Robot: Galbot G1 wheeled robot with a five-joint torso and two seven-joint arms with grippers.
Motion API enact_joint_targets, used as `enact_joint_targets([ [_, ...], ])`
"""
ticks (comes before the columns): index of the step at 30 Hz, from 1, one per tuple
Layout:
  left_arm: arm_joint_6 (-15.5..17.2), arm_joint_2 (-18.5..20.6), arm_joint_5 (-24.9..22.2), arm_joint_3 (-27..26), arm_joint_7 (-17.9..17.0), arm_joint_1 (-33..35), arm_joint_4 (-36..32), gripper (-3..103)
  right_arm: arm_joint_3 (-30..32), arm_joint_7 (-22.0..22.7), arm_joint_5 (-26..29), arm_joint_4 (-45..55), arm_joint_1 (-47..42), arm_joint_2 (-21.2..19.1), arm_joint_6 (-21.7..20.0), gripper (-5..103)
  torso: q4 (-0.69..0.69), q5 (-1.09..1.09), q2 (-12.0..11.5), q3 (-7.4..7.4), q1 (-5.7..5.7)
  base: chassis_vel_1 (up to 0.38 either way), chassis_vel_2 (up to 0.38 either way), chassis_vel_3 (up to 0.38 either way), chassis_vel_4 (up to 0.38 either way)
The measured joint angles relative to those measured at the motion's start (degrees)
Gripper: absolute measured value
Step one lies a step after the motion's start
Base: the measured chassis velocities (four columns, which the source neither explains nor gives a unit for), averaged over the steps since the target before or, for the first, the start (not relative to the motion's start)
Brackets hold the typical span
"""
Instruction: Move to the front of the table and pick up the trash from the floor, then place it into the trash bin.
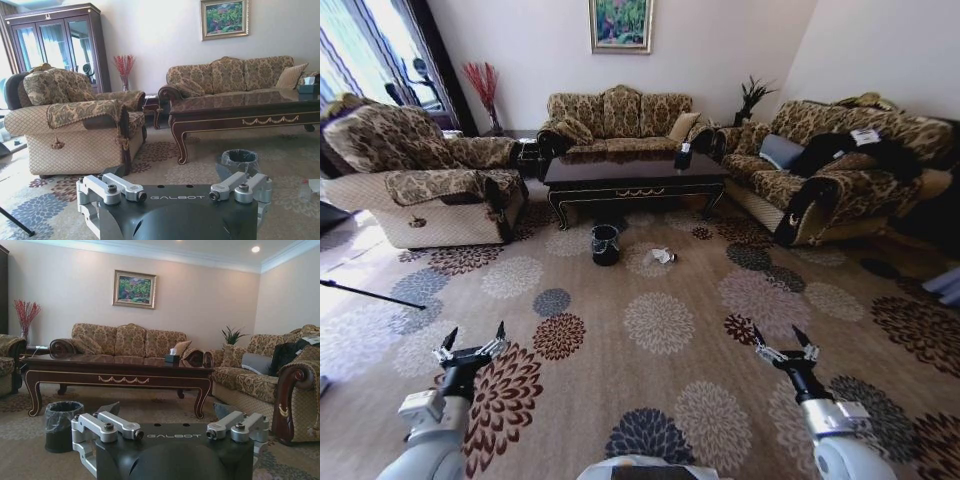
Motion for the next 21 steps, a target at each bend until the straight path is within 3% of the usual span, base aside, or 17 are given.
enact_joint_targets([
  [5, 0.4, 0.2, 2.3, 1.0, -0.1, -2.4, 0.6, 100, 0.0, 0.0, 0.3, 0.6, 0.2, -0.4, -0.1, 100, 0.02, -0.01, -1.1, -0.67, -0.47, 0.0, 0.0, 0.0, 0.0],
  [8, 0.6, -2.0, 3.9, 2.0, -0.2, -4.3, 1.2, 100, 0.0, 0.0, 0.3, 0.9, 0.6, -1.1, -0.3, 100, 0.04, -0.01, -2.1, -1.2, -0.87, 0.0, 0.0, 0.0, 0.0],
  [14, 0.7, -4.8, 4.2, 2.0, 0.2, -5.7, 1.6, 100, -0.8, 0.0, -0.8, 1.8, 1.0, -1.1, -1.3, 100, 0.01, 0.0, -3.5, -2.07, -1.47, 0.0, 0.0, 0.0, 0.0],
  [21, 1.0, -4.8, 4.6, 2.7, -0.1, -6.4, 2.2, 100, -1.8, 0.4, -1.2, 1.8, 2.5, -1.6, -2.3, 100, 0.03, -0.01, -5.1, -3.02, -2.1, 0.0, 0.0, 0.0, 0.0],
])
